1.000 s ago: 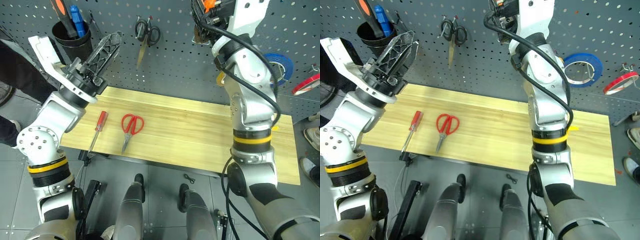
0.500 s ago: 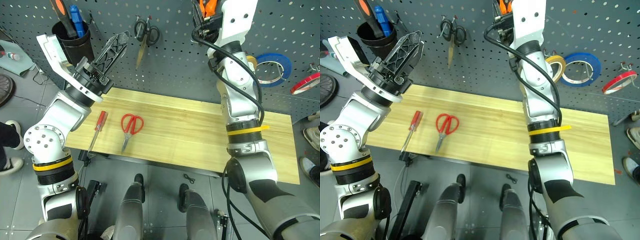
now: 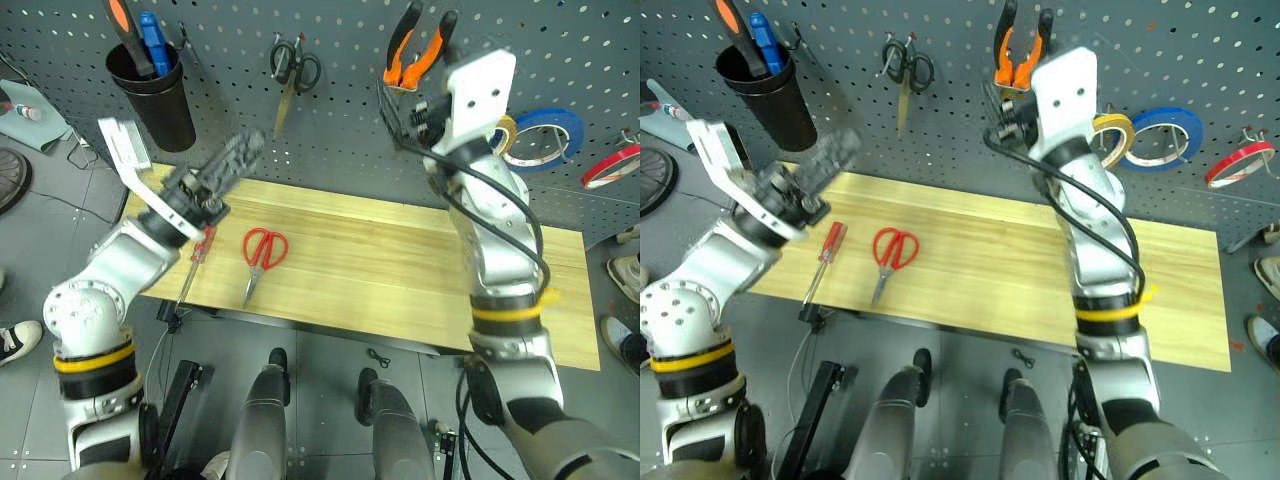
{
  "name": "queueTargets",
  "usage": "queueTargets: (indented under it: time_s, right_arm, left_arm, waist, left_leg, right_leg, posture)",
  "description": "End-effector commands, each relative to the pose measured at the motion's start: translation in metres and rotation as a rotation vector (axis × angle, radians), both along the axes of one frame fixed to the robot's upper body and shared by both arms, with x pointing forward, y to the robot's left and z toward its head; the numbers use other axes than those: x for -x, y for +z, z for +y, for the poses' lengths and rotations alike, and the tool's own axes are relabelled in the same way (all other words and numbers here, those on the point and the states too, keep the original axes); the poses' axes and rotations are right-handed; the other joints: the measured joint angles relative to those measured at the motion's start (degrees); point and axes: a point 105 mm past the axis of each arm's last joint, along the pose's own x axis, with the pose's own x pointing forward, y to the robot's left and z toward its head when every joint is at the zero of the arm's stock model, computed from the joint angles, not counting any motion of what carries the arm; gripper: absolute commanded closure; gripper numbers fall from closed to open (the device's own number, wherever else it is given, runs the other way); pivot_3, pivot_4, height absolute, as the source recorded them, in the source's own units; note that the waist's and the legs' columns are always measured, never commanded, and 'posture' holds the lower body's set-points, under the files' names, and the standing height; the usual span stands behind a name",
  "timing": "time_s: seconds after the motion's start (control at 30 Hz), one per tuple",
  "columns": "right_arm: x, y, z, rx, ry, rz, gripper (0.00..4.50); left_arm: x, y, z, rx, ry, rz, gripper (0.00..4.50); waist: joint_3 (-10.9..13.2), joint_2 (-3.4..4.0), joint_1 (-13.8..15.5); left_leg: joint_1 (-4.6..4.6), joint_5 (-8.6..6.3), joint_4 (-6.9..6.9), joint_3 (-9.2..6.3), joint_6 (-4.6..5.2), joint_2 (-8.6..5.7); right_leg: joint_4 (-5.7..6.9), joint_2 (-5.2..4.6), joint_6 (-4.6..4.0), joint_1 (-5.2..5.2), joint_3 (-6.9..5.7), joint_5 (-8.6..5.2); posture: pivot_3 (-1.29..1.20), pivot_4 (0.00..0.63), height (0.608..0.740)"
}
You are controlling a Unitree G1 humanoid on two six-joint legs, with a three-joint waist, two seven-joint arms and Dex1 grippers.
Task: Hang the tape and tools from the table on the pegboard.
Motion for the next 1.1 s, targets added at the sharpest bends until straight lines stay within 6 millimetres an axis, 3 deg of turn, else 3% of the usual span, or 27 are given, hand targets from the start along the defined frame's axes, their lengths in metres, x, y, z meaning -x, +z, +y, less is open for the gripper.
queueTargets:
  time_s: [0.03,0.17,0.33,0.43,0.67,0.8,0.9,1.0,1.1]
  right_arm:
    - [0.031,0.006,0.007,0.039,0.138,0.024,0.01]
    - [0.056,-0.055,0.013,0.173,0.393,0.350,0.01]
    - [0.080,-0.105,0.010,0.291,0.598,0.577,0.01]
    - [0.083,-0.126,0.000,0.372,0.633,0.629,0.01]
    - [0.072,-0.131,-0.003,0.403,0.614,0.616,0.01]
    - [0.072,-0.122,-0.002,0.368,0.596,0.603,0.01]
    - [0.075,-0.120,-0.001,0.367,0.596,0.603,0.01]
    - [0.076,-0.119,0.000,0.364,0.594,0.602,0.00]
    - [0.076,-0.118,0.001,0.354,0.592,0.601,0.00]
  left_arm:
    - [0.006,-0.029,-0.003,-0.198,0.065,0.029,0.00]
    - [-0.004,-0.098,0.013,-0.457,0.277,0.198,0.00]
    - [-0.016,-0.142,0.031,-0.612,0.480,0.320,0.00]
    - [-0.020,-0.163,0.031,-0.660,0.508,0.369,0.00]
    - [-0.033,-0.176,0.024,-0.664,0.489,0.386,0.00]
    - [-0.044,-0.178,0.019,-0.721,0.491,0.367,0.00]
    - [-0.045,-0.184,0.026,-0.772,0.521,0.394,0.00]
    - [-0.042,-0.188,0.031,-0.798,0.529,0.416,0.81]
    - [-0.037,-0.192,0.027,-0.779,0.493,0.436,2.16]
  waist:
    - [0.01,0.01,-0.09]
    - [0.00,0.01,-0.17]
    - [0.05,0.02,-0.19]
    - [0.06,-0.01,-0.40]
    - [0.15,-0.07,-1.73]
    - [0.42,-0.13,-2.25]
    - [0.66,-0.25,-2.64]
    - [0.79,-0.23,-3.04]
    - [0.87,-0.18,-3.19]
  left_leg:
    - [0.00,0.00,-0.01,0.00,0.00,0.00]
    - [0.11,-0.26,-0.03,0.06,-0.41,0.09]
    - [0.08,-0.28,0.01,0.12,-0.43,0.14]
    - [0.10,-0.28,0.05,0.16,-0.43,0.15]
    - [0.10,-0.27,0.05,0.15,-0.41,0.17]
    - [0.10,-0.24,0.06,0.15,-0.36,0.17]
    - [0.09,-0.06,0.06,0.15,-0.07,0.17]
    - [0.10,-0.05,0.03,0.15,-0.05,0.18]
    - [0.10,-0.09,0.02,0.15,-0.11,0.19]
  right_leg:
    - [0.02,0.00,-0.02,-0.03,0.00,-0.01]
    - [0.02,0.01,-0.18,-0.02,0.07,-0.11]
    - [-0.06,0.01,-0.30,-0.04,0.08,-0.44]
    - [-0.09,0.01,-0.28,-0.01,0.13,-0.44]
    - [-0.01,0.01,-0.28,-0.09,0.12,-0.44]
    - [0.00,0.01,-0.28,-0.09,0.13,-0.44]
    - [-0.01,0.01,-0.28,-0.09,0.14,-0.44]
    - [-0.01,0.00,-0.28,-0.09,0.14,-0.45]
    - [-0.01,0.00,-0.29,-0.12,0.15,-0.46]
  posture:
    - [0.07,0.422,0.740]
    - [0.05,0.430,0.740]
    - [0.01,0.456,0.740]
    - [0.00,0.465,0.740]
    - [-0.03,0.493,0.740]
    - [-0.06,0.506,0.740]
    - [-0.07,0.513,0.740]
    - [-0.06,0.520,0.740]
    - [-0.06,0.522,0.740]
